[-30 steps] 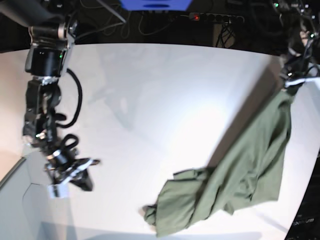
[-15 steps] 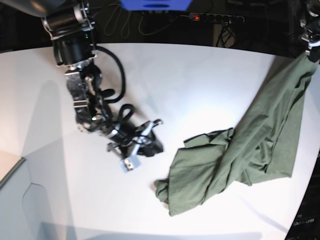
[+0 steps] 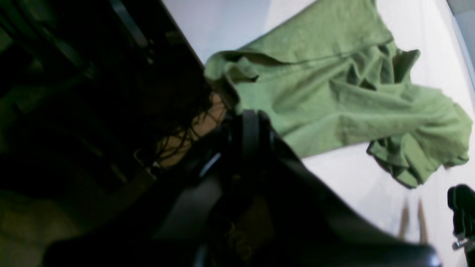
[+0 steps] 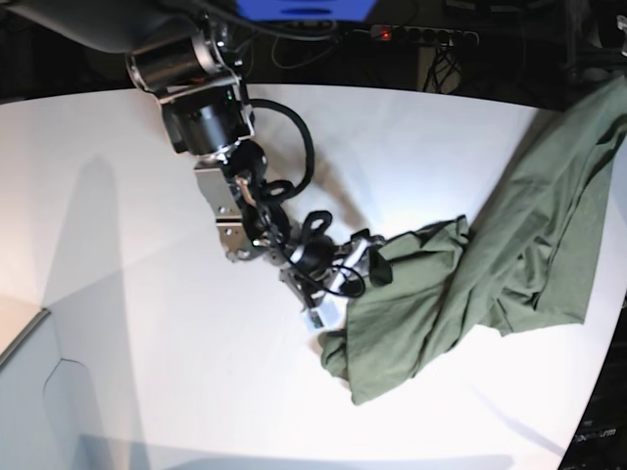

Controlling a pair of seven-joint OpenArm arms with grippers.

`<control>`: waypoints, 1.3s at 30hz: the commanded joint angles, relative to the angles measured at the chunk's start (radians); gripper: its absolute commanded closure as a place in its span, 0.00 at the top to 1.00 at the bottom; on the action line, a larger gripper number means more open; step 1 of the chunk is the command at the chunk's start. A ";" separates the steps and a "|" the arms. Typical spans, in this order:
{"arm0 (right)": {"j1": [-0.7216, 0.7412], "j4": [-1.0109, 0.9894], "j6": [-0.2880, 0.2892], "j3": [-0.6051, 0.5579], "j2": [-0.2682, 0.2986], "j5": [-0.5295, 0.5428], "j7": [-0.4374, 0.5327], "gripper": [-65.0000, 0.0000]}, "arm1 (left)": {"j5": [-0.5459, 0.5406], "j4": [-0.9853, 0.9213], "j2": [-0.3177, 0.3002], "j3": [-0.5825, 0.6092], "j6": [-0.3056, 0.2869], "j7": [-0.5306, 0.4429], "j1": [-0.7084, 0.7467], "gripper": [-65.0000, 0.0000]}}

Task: Layout the t-shirt on the table in an organized manner, then fold the t-shirt properly
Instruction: 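Grasp the bunched shirt fabric with the right gripper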

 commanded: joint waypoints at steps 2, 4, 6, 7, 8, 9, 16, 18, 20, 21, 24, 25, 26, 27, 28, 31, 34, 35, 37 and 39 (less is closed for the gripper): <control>0.025 -0.033 0.002 0.000 -0.007 0.014 0.074 0.53 | -0.013 0.019 -0.013 -0.031 -0.008 0.017 -0.004 0.00; 0.025 -0.086 0.002 0.000 -0.007 0.012 0.133 0.53 | -0.013 0.019 -0.013 -0.042 -0.008 0.051 -0.011 0.00; 0.028 -0.135 0.002 0.000 -0.007 0.012 0.195 0.53 | -0.013 0.019 -0.013 -0.043 -0.008 0.079 -0.025 0.00; 0.029 -0.157 0.002 0.000 -0.007 0.012 0.217 0.53 | -0.013 0.019 -0.013 -0.045 -0.008 0.091 -0.030 0.00; 0.031 -0.178 0.002 0.000 -0.007 0.012 0.235 0.53 | -0.013 0.019 -0.013 -0.046 -0.008 0.102 -0.030 0.00; 0.031 -0.203 0.002 -0.002 -0.007 0.012 0.251 0.53 | -0.013 0.019 -0.015 -0.045 -0.008 0.117 -0.028 0.00; 0.028 -0.277 0.002 -0.140 -0.007 0.012 0.326 0.53 | -0.010 0.008 -0.102 -0.048 -0.008 0.157 -0.022 0.00; 0.025 -0.280 0.002 -0.200 -0.007 0.012 0.352 0.53 | -0.010 0.007 -0.122 -0.048 -0.008 0.157 -0.020 0.00; 0.023 -0.286 0.002 -0.241 -0.007 0.012 0.367 0.53 | -0.010 0.018 -0.131 -0.048 -0.008 0.157 -0.020 0.00; 0.023 -0.286 0.002 -0.255 -0.007 0.014 0.375 0.53 | -0.013 0.019 -0.131 -0.048 -0.008 0.158 -0.020 0.00; 0.023 -0.284 0.002 -0.269 -0.007 0.014 0.392 0.53 | -0.013 0.019 -0.142 -0.049 -0.046 0.158 -0.024 0.00; 0.023 -0.284 0.002 -0.267 -0.007 0.014 0.396 0.53 | -0.015 0.019 -0.145 -0.049 -0.086 0.158 -0.024 0.00; 0.025 -0.284 0.002 -0.267 -0.007 0.014 0.401 0.53 | -0.024 0.019 -0.147 -0.049 -0.130 0.158 -0.022 0.00; 0.026 -0.284 0.002 -0.267 -0.007 0.014 0.401 0.53 | -0.038 0.019 -0.147 -0.052 -0.159 0.158 -0.020 0.00; 0.029 -0.284 0.002 -0.267 -0.007 0.014 0.401 0.53 | -0.058 0.019 -0.147 -0.066 -0.189 0.158 -0.020 0.00; 0.034 -0.278 0.002 -0.267 -0.007 0.014 0.403 0.53 | -0.135 0.015 -0.147 -0.103 -0.247 0.158 -0.027 0.00; 0.056 -0.280 0.002 -0.264 -0.007 0.014 0.403 0.53 | -0.155 0.005 -0.147 -0.108 -0.256 0.157 -0.051 0.00; 0.059 -0.278 0.002 -0.264 -0.007 0.016 0.403 0.53 | -0.153 0.004 -0.147 -0.108 -0.256 0.155 -0.077 0.00; 0.077 -0.277 0.001 -0.264 -0.007 0.016 0.407 0.53 | -0.121 -0.024 -0.142 -0.108 -0.256 0.157 -0.134 0.00; 0.089 -0.280 -0.008 -0.264 -0.007 0.016 0.429 0.53 | -0.069 -0.044 -0.138 -0.108 -0.256 0.157 -0.195 0.00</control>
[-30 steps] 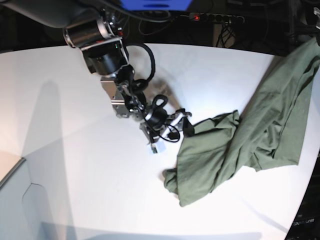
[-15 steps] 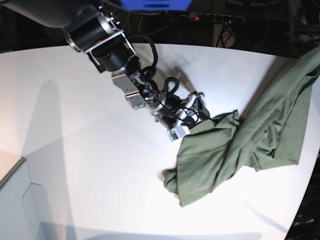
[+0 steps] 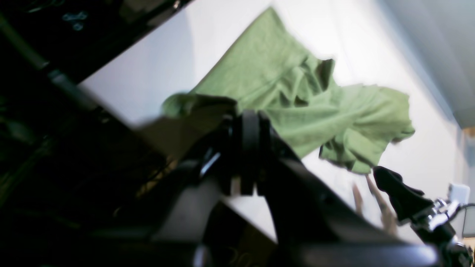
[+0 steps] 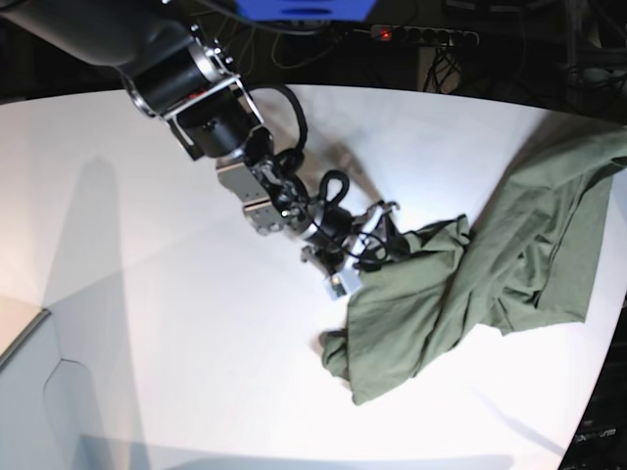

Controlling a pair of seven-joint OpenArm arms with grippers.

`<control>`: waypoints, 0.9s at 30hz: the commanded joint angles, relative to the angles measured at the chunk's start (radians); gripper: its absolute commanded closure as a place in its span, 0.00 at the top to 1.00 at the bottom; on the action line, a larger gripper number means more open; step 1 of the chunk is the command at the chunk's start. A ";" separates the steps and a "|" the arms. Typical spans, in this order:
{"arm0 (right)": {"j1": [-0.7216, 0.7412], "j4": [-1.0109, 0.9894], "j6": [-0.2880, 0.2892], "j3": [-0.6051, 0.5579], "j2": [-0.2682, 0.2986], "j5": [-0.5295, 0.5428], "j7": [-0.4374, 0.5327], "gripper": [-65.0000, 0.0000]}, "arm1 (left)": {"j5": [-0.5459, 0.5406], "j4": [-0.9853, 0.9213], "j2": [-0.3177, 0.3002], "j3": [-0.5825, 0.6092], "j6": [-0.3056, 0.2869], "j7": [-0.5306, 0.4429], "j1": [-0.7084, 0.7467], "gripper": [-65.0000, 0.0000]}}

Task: Layout the t-shirt on the table in an organized manner, then fold the t-shirt properly
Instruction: 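Grasp the bunched shirt fabric with the right gripper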

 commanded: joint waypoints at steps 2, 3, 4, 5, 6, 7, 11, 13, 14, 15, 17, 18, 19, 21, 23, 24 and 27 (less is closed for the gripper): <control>0.032 0.013 -0.046 -0.001 -0.011 0.011 0.051 0.53 | 0.043 0.007 -0.015 -0.009 -0.002 -0.020 -0.041 0.00; 0.033 0.013 -0.066 -0.004 -0.011 0.011 0.063 0.53 | 0.068 0.007 -0.014 -0.009 -0.002 -0.020 -0.058 0.00; 0.038 0.011 -0.080 -0.004 -0.011 0.009 0.073 0.53 | 0.088 0.009 -0.004 -0.009 -0.002 -0.020 -0.071 0.00; 0.044 0.010 -0.089 -0.004 -0.011 0.008 0.080 0.53 | 0.103 0.016 0.005 -0.009 -0.002 -0.020 -0.084 0.00; 0.047 0.008 -0.096 -0.004 -0.011 0.008 0.086 0.53 | 0.109 0.019 0.011 -0.009 -0.002 -0.020 -0.088 0.00; 0.047 0.008 -0.099 -0.004 -0.011 0.008 0.086 0.53 | 0.114 0.024 0.011 -0.009 -0.002 -0.020 -0.090 0.00; 0.047 0.008 -0.103 -0.007 -0.011 0.008 0.077 0.53 | 0.115 0.028 0.013 -0.009 -0.002 -0.020 -0.087 0.00; 0.046 -0.007 -0.103 -0.039 -0.011 0.008 0.077 0.53 | 0.115 0.027 0.013 -0.009 -0.002 -0.020 -0.087 0.00; 0.046 -0.036 -0.105 -0.070 -0.011 0.008 0.083 0.53 | 0.115 0.025 0.011 -0.009 -0.002 -0.020 -0.087 0.00; 0.046 -0.056 -0.105 -0.097 -0.011 0.008 0.086 0.53 | 0.115 0.025 0.011 -0.009 -0.002 -0.020 -0.087 0.00; 0.046 -0.082 -0.131 -0.152 -0.011 0.008 0.086 0.53 | 0.115 0.028 0.011 -0.009 -0.002 -0.020 -0.085 0.00; 0.046 -0.088 -0.160 -0.171 -0.011 0.008 0.086 0.53 | 0.115 0.027 0.011 -0.009 -0.002 -0.020 -0.085 0.00; 0.046 -0.090 -0.185 -0.183 -0.011 0.008 0.086 0.53 | 0.115 0.025 0.011 -0.009 -0.002 -0.020 -0.088 0.00; 0.046 -0.090 -0.217 -0.211 -0.011 0.008 0.086 0.53 | 0.115 0.025 0.011 -0.009 -0.002 -0.020 -0.091 0.00; 0.047 -0.090 -0.232 -0.235 -0.011 0.008 0.086 0.53 | 0.115 0.025 0.011 -0.009 -0.002 -0.020 -0.093 0.00; 0.047 -0.090 -0.241 -0.244 -0.011 0.008 0.086 0.53 | 0.115 0.024 0.011 -0.009 -0.002 -0.020 -0.091 0.00; 0.050 -0.090 -0.272 -0.277 -0.011 0.008 0.086 0.49 | 0.115 0.022 0.011 -0.009 -0.002 -0.020 -0.088 0.00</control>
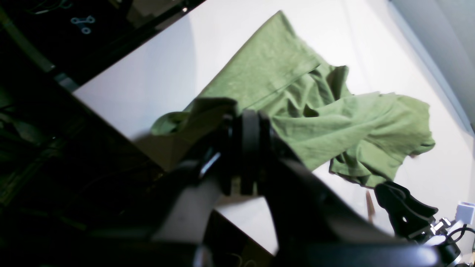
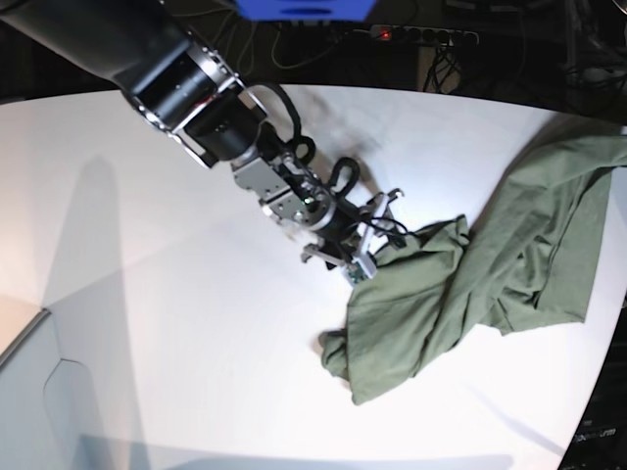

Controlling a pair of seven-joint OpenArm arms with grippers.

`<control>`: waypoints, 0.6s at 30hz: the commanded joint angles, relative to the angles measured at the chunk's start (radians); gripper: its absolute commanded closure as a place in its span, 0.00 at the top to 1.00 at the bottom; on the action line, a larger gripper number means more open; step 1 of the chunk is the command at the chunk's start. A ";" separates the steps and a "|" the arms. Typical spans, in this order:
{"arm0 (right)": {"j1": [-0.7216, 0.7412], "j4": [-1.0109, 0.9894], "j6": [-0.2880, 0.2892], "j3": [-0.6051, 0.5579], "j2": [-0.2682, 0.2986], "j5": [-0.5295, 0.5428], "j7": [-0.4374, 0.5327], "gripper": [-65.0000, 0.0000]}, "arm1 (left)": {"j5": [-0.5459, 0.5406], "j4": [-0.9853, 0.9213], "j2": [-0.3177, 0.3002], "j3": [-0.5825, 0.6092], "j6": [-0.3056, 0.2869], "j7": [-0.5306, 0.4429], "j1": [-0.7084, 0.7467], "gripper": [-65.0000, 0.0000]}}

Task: Layout the t-shirt on the table in an organized manner, then fold the t-shirt properly
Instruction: 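Grasp the bunched shirt fabric with the right gripper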

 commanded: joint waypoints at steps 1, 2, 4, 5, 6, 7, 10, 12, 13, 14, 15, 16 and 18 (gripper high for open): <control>0.019 0.007 -0.024 -0.011 -0.007 0.002 -0.009 0.45 | -0.017 0.013 -0.018 -0.006 -0.005 -0.018 0.006 0.00; 0.019 0.007 -0.031 -0.025 -0.007 0.002 -0.009 0.40 | -0.017 0.012 -0.018 -0.006 -0.005 -0.018 0.007 0.00; 0.019 0.006 -0.037 -0.029 -0.007 0.002 -0.016 0.29 | -0.017 0.012 -0.018 -0.006 -0.005 -0.018 0.007 0.00; 0.019 0.006 -0.037 -0.029 -0.007 0.002 -0.018 0.22 | -0.017 0.012 -0.018 -0.006 -0.005 -0.018 0.007 0.00; 0.019 0.006 -0.037 -0.029 -0.007 0.002 -0.018 0.15 | -0.017 0.012 -0.018 -0.006 -0.005 -0.018 0.007 0.00; 0.019 0.004 -0.037 -0.029 -0.007 0.002 -0.018 0.09 | -0.017 0.012 -0.018 -0.006 -0.005 -0.018 0.007 0.00; 0.033 -0.032 -0.038 -0.028 -0.007 0.002 -0.019 0.00 | -0.017 0.012 -0.017 -0.006 -0.005 -0.018 0.007 0.00; 0.039 -0.054 -0.038 -0.026 -0.007 0.002 -0.018 0.00 | -0.017 0.012 -0.017 -0.006 -0.005 -0.018 0.006 0.00; 0.039 -0.056 -0.038 -0.026 -0.007 0.002 -0.015 0.00 | -0.017 0.012 -0.017 -0.006 -0.005 -0.018 0.006 0.00; 0.041 -0.056 -0.038 -0.025 -0.007 0.002 -0.013 0.00 | -0.017 0.012 -0.017 -0.006 -0.005 -0.018 0.006 0.00; 0.041 -0.056 -0.038 -0.025 -0.007 0.004 -0.013 0.00 | -0.017 0.012 -0.017 -0.006 -0.005 -0.018 0.006 0.00; 0.041 -0.056 -0.038 -0.023 -0.007 0.005 -0.012 0.00 | -0.017 0.012 -0.017 -0.006 -0.005 -0.018 0.006 0.00; 0.038 -0.054 -0.038 0.008 -0.007 0.005 -0.010 0.00 | -0.020 0.012 -0.015 -0.005 -0.005 -0.018 0.006 0.00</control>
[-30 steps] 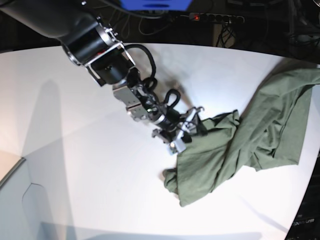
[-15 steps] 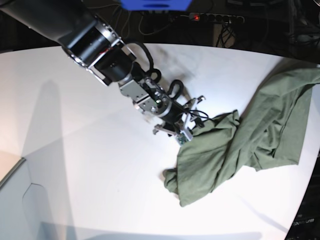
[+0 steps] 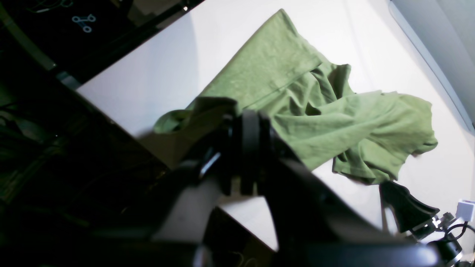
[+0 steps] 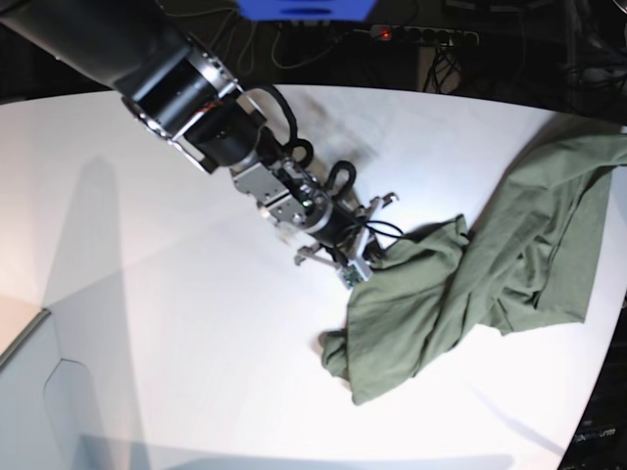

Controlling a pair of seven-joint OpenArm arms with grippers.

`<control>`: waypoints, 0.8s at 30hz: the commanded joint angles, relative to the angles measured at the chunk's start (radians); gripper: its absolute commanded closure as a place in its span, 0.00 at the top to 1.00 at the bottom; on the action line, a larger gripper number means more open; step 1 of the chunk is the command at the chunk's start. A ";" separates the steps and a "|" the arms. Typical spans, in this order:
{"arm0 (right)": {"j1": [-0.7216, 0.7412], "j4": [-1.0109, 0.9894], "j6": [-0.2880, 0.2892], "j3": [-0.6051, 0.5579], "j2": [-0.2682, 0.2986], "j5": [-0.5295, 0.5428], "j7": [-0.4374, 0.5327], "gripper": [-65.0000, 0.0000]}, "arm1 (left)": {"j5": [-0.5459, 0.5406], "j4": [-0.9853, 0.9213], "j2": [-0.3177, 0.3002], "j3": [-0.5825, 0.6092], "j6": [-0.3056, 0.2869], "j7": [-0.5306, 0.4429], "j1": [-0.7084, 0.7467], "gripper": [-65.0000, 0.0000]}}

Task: Layout the t-shirt on the table in an organized manner, then fold the t-shirt properly
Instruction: 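Grasp the bunched shirt fabric with the right gripper, then pull the grasped fabric away from the left gripper and release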

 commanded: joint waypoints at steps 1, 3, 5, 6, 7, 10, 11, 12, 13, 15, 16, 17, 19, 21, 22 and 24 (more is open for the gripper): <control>0.014 0.002 -0.010 0.021 -0.003 0.000 -0.028 0.00 | -0.021 0.015 -0.016 -0.005 -0.005 -0.018 0.004 0.00; 0.002 0.002 -0.010 0.058 0.000 0.000 -0.026 0.00 | -0.021 0.016 0.002 0.004 -0.005 -0.018 0.001 0.00; -0.014 0.028 -0.010 0.093 0.038 0.000 -0.026 0.00 | -0.023 0.021 0.019 0.028 -0.005 -0.018 0.004 0.00; -0.020 0.056 -0.010 0.107 0.052 0.000 -0.028 0.00 | -0.023 0.022 0.021 0.044 -0.005 -0.018 0.004 0.00; -0.046 0.085 -0.010 0.123 0.067 0.000 -0.034 0.00 | -0.018 0.021 0.032 0.061 -0.005 -0.018 0.006 0.00; -0.110 0.211 -0.010 0.192 0.135 0.000 -0.037 0.00 | -0.017 0.021 0.071 0.113 -0.005 -0.018 0.006 0.00; -0.133 0.248 -0.010 0.210 0.153 0.000 -0.038 0.00 | -0.017 0.021 0.082 0.133 -0.005 -0.018 0.006 0.00; -0.156 0.284 -0.010 0.227 0.176 0.000 -0.038 0.00 | -0.017 0.019 0.093 0.153 -0.005 -0.018 0.006 0.00; -0.175 0.314 -0.010 0.245 0.196 0.000 -0.038 0.00 | -0.017 0.018 0.101 0.171 -0.005 -0.018 0.006 0.00; -0.207 0.364 -0.010 0.285 0.228 0.000 -0.038 0.00 | -0.017 0.018 0.116 0.217 -0.005 -0.018 0.001 0.00; -0.222 0.381 -0.010 0.308 0.239 0.000 -0.038 0.00 | -0.017 0.019 0.121 0.237 -0.005 -0.018 0.000 0.00; -0.238 0.401 -0.010 0.336 0.256 0.000 -0.038 0.00 | -0.017 0.018 0.122 0.259 -0.005 -0.018 -0.002 0.00; -0.265 0.424 -0.010 0.399 0.284 0.000 -0.038 0.00 | -0.017 0.012 0.124 0.311 -0.005 -0.021 -0.003 0.00; -0.296 0.442 -0.010 0.465 0.320 0.000 -0.037 0.00 | -0.017 0.012 0.124 0.369 -0.005 -0.025 -0.005 0.00; -0.311 0.450 -0.010 0.500 0.339 0.000 -0.035 0.00 | -0.017 0.012 0.124 0.401 -0.005 -0.027 -0.006 0.00; -0.337 0.467 -0.010 0.563 0.371 0.000 -0.032 0.00 | -0.017 0.012 0.124 0.458 -0.004 -0.027 -0.028 0.00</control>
